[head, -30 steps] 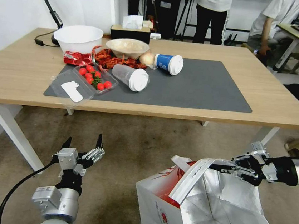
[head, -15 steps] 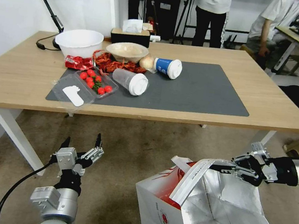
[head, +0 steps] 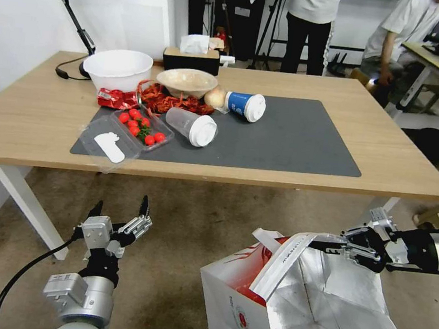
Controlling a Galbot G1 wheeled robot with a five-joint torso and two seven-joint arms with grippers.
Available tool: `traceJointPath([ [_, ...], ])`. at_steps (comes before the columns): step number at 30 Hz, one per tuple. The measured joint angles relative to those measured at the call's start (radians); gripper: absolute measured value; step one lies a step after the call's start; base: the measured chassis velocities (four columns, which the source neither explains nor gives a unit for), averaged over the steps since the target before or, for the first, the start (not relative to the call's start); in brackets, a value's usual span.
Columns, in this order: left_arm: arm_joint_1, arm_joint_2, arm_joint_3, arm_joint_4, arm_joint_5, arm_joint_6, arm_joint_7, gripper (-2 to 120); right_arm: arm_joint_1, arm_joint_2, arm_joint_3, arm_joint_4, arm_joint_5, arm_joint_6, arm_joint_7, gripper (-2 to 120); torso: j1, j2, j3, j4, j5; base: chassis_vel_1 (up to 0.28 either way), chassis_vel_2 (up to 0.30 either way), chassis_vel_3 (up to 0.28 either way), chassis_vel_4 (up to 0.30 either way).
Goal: Pick up the food delivery bag from the floor and place it on the table.
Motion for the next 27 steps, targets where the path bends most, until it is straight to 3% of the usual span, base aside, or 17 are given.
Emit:
traceJointPath([
  [27, -0.002, -0.001, -0.002, -0.002, -0.002, 0.000, -0.005, 100, 0.000, 0.000, -0.001, 0.002, -0.003, 0.001, -0.003, 0, 0.048, 0.114, 0.067, 0.0000, 0.0000, 0.000, 0.000, 0.000, 0.000],
])
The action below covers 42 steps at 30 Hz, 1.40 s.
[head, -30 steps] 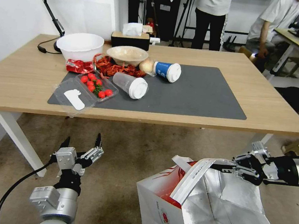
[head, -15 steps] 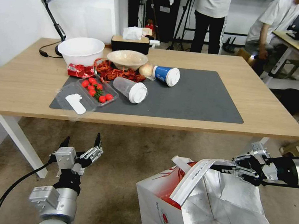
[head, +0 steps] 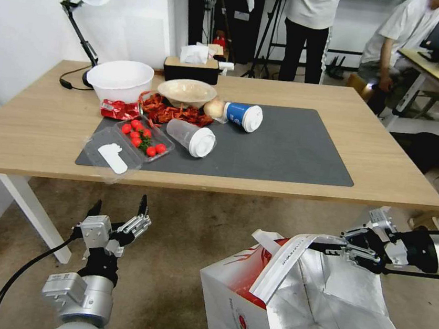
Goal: Pick up the food delivery bag from the floor and place it on the table.
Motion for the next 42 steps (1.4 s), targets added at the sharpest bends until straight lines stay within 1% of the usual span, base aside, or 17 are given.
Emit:
traceJointPath([
  [6, -0.001, 0.000, -0.001, 0.004, -0.007, -0.001, 0.000, 100, 0.002, 0.001, -0.003, -0.006, -0.002, 0.001, 0.001, 0, 0.015, 0.036, 0.021, 0.0000, 0.0000, 0.000, 0.000, 0.000, 0.000],
  [13, -0.002, 0.001, -0.002, 0.008, -0.014, -0.013, -0.003, 100, 0.002, 0.004, -0.005, -0.007, -0.005, 0.001, 0.001, 0, 0.024, 0.056, 0.033, 0.0000, 0.0000, 0.000, 0.000, 0.000, 0.000],
  [28, -0.008, 0.008, -0.008, -0.001, -0.035, -0.012, -0.020, 100, 0.009, 0.004, -0.016, -0.010, -0.009, 0.002, 0.002, 0, 0.023, 0.054, 0.032, 0.0000, 0.0000, 0.000, 0.000, 0.000, 0.000],
  [42, -0.008, 0.015, -0.013, 0.000, -0.037, -0.011, -0.020, 100, -0.001, 0.014, -0.012, -0.006, -0.002, 0.002, 0.004, 0, 0.021, 0.050, 0.029, 0.0000, 0.0001, 0.000, 0.000, 0.000, 0.000],
])
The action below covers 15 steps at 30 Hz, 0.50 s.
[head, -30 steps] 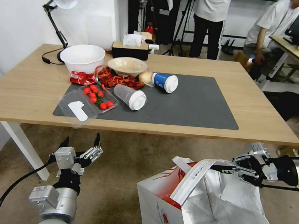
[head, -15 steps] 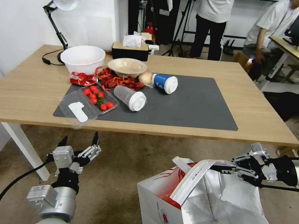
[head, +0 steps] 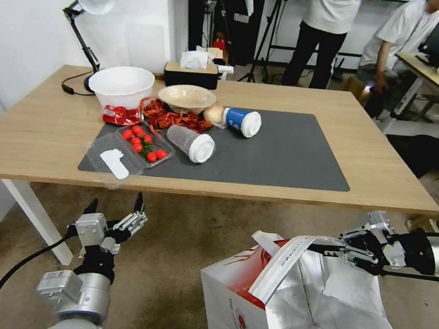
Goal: Pick up the food delivery bag from the floor and place it on the table.
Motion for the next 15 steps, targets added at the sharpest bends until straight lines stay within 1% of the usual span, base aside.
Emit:
traceJointPath([
  [4, 0.001, -0.001, 0.000, 0.002, 0.003, 0.000, 0.001, 100, -0.003, -0.008, 0.009, 0.000, 0.026, -0.002, 0.000, 0, 0.000, -0.001, 0.000, -0.0001, 0.0000, 0.000, 0.000, 0.000, 0.000],
  [10, 0.005, -0.010, -0.007, 0.002, 0.007, -0.002, 0.001, 100, -0.004, -0.044, 0.036, 0.000, 0.113, -0.018, 0.008, 0, -0.001, -0.002, -0.001, -0.0001, 0.0000, 0.000, 0.000, 0.000, 0.000],
  [12, 0.005, -0.010, -0.008, 0.001, 0.008, -0.002, 0.001, 100, -0.004, -0.048, 0.039, 0.001, 0.123, -0.020, 0.009, 0, -0.001, -0.002, -0.001, 0.0000, 0.0000, 0.000, 0.000, 0.000, 0.000],
  [15, 0.011, -0.022, -0.018, -0.004, 0.013, -0.007, 0.001, 100, -0.004, -0.088, 0.057, -0.001, 0.178, -0.032, 0.002, 0, -0.001, -0.003, -0.001, 0.0000, -0.0001, 0.000, 0.000, 0.000, 0.000],
])
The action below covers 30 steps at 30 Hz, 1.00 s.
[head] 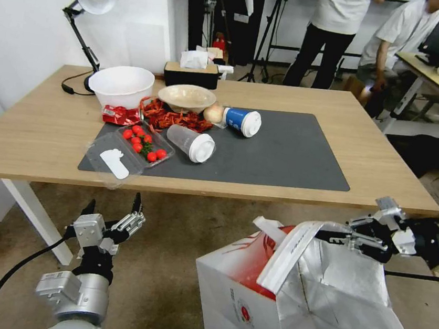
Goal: Pick up the food delivery bag from the floor and place it on the table.
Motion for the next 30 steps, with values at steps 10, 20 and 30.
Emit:
traceJointPath([
  [10, 0.005, -0.020, -0.007, -0.002, 0.013, -0.011, 0.000, 100, -0.009, -0.065, 0.063, -0.017, 0.113, -0.037, -0.046, 0, 0.000, -0.001, 0.000, 0.0000, 0.0000, 0.000, 0.000, 0.000, 0.000],
  [20, 0.003, -0.011, -0.023, 0.001, 0.004, -0.012, -0.002, 100, -0.001, -0.084, 0.103, -0.009, 0.199, -0.064, -0.046, 0, -0.001, -0.001, -0.001, 0.0000, 0.0000, 0.000, 0.000, 0.000, 0.000],
  [30, 0.004, -0.004, -0.029, -0.001, -0.002, -0.008, -0.002, 100, 0.001, -0.085, 0.147, -0.013, 0.282, -0.080, -0.029, 0, -0.001, -0.002, -0.001, 0.0000, 0.0001, 0.000, 0.000, 0.000, 0.000],
])
